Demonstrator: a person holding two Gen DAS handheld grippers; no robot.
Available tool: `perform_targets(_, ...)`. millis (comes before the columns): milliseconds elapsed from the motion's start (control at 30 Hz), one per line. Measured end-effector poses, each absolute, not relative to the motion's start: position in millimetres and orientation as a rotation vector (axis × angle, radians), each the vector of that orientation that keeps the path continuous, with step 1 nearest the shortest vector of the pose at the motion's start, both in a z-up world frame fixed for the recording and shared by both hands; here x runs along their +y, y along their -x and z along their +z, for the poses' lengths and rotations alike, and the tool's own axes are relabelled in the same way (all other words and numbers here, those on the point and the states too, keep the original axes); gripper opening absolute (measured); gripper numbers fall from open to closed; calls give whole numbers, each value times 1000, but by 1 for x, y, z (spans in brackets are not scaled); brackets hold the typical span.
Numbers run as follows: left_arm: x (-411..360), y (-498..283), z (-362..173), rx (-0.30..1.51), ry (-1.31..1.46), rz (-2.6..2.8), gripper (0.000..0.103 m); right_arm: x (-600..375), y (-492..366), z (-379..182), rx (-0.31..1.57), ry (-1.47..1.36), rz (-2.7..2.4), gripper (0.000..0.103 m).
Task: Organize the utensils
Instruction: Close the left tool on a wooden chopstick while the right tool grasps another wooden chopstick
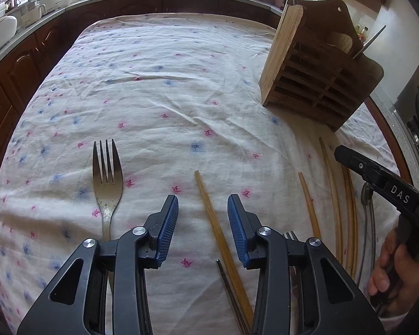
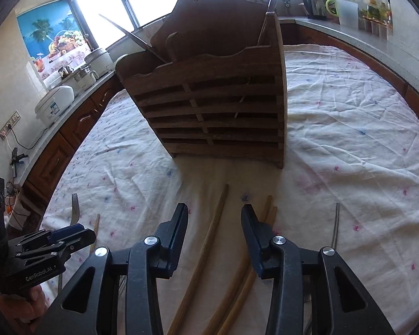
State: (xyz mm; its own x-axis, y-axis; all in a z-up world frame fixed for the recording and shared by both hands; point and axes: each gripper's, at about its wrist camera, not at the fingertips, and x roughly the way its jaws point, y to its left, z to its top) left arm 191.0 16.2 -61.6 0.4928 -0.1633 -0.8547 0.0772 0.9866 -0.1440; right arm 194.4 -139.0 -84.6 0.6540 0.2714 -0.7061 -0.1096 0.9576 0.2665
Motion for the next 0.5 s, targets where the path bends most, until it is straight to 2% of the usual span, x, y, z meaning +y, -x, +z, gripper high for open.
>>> perform_targets(100, 9, -193, -63, 1026, 48, -135, 33, -133, -207, -94, 873, -173, 202, 31)
perform_targets(200, 1, -196, -63, 1021, 4, -130, 23, -124, -211, -98, 873, -104, 182, 25)
perform_targets(267, -1, -197, -63, 1016, -9, -135, 15, -120, -211, -97, 872, -78, 178, 14)
perform_targets(333, -3, -198, -63, 1009, -21, -134, 10, -119, -210, -96, 874, -67, 176, 10)
perform_targets(500, -1, -199, -61, 1007, 14, -144, 8, -123, -208, -95, 872, -84, 204, 7)
